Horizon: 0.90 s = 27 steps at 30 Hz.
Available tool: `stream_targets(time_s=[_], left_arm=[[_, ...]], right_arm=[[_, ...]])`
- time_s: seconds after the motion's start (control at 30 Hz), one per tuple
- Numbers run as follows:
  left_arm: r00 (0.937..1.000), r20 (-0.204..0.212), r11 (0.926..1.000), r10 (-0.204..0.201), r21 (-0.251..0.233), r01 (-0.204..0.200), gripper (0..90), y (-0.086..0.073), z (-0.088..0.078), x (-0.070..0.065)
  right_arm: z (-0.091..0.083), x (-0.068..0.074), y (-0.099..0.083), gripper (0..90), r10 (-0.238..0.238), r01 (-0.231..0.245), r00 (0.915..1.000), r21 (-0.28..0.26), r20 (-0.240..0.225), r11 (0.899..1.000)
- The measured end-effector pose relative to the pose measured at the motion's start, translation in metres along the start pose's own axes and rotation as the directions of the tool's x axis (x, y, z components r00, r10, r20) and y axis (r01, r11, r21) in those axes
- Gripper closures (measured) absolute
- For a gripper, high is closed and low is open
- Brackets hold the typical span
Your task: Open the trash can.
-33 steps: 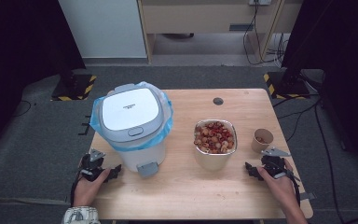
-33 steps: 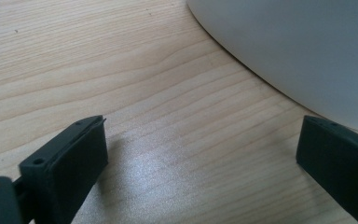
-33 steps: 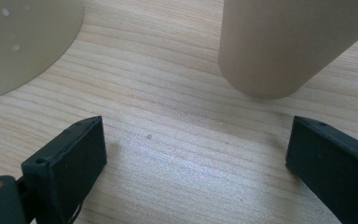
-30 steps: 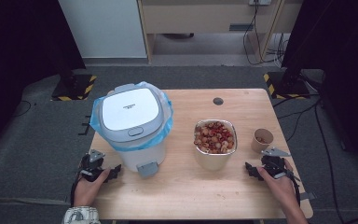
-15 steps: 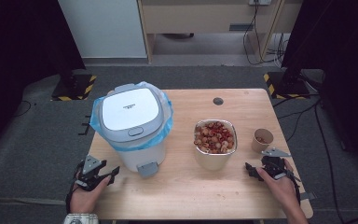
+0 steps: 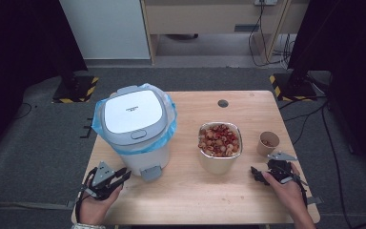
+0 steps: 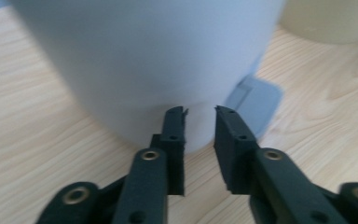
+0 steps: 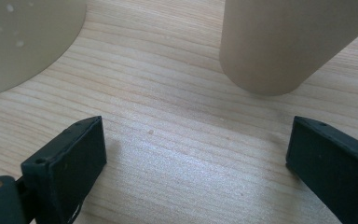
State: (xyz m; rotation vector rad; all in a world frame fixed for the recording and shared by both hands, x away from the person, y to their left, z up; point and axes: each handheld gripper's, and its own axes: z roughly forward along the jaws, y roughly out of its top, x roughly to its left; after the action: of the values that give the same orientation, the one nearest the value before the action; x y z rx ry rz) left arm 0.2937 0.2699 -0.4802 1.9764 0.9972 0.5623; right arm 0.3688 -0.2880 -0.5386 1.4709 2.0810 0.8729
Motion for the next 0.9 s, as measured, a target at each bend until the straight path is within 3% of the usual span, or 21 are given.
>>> stream_targets(time_s=[0.17,0.23,0.27,0.47,0.6,0.67,0.73,0.83,0.9], left_arm=[[0.9964,0.041,0.9969,0.074,0.023,-0.075,83.9,0.010,0.014,-0.018],[0.9958,0.043,0.9963,0.081,0.027,-0.082,86.0,0.011,0.016,-0.020],[0.9928,0.051,0.9933,0.108,0.035,-0.110,87.6,0.013,0.021,-0.023],[0.9877,0.062,0.9874,0.143,0.059,-0.147,89.8,0.015,0.031,-0.030],[0.9825,0.060,0.9800,0.176,0.083,-0.181,89.9,0.017,0.039,-0.034],[0.9769,0.061,0.9733,0.205,0.093,-0.210,89.9,0.019,0.046,-0.037],[0.9759,0.063,0.9721,0.209,0.095,-0.214,89.9,0.019,0.048,-0.038],[0.9643,0.072,0.9581,0.255,0.116,-0.262,89.9,0.021,0.060,-0.042],[0.9634,0.069,0.9570,0.259,0.116,-0.266,89.9,0.021,0.063,-0.042]], right_arm=[[0.000,0.000,0.000,5.1,-0.001,0.001,1.0000,-0.001,0.000,1.000],[0.000,0.000,0.000,5.1,-0.003,0.003,1.0000,-0.002,0.000,1.000],[0.000,0.000,0.000,5.1,-0.003,0.003,1.0000,-0.002,0.000,1.000],[0.000,0.000,0.000,5.1,-0.003,0.003,1.0000,-0.001,-0.001,1.000],[0.000,0.000,0.000,5.1,-0.002,0.002,1.0000,-0.002,0.000,1.000],[0.000,0.000,0.000,5.1,-0.002,0.002,1.0000,-0.002,0.000,1.000],[0.000,0.000,-0.001,5.1,-0.002,0.002,1.0000,-0.002,0.000,1.000],[0.000,0.000,-0.001,5.1,-0.003,0.003,1.0000,-0.002,-0.001,1.000],[0.000,0.000,-0.001,5.1,-0.003,0.003,1.0000,-0.002,-0.002,1.000]])
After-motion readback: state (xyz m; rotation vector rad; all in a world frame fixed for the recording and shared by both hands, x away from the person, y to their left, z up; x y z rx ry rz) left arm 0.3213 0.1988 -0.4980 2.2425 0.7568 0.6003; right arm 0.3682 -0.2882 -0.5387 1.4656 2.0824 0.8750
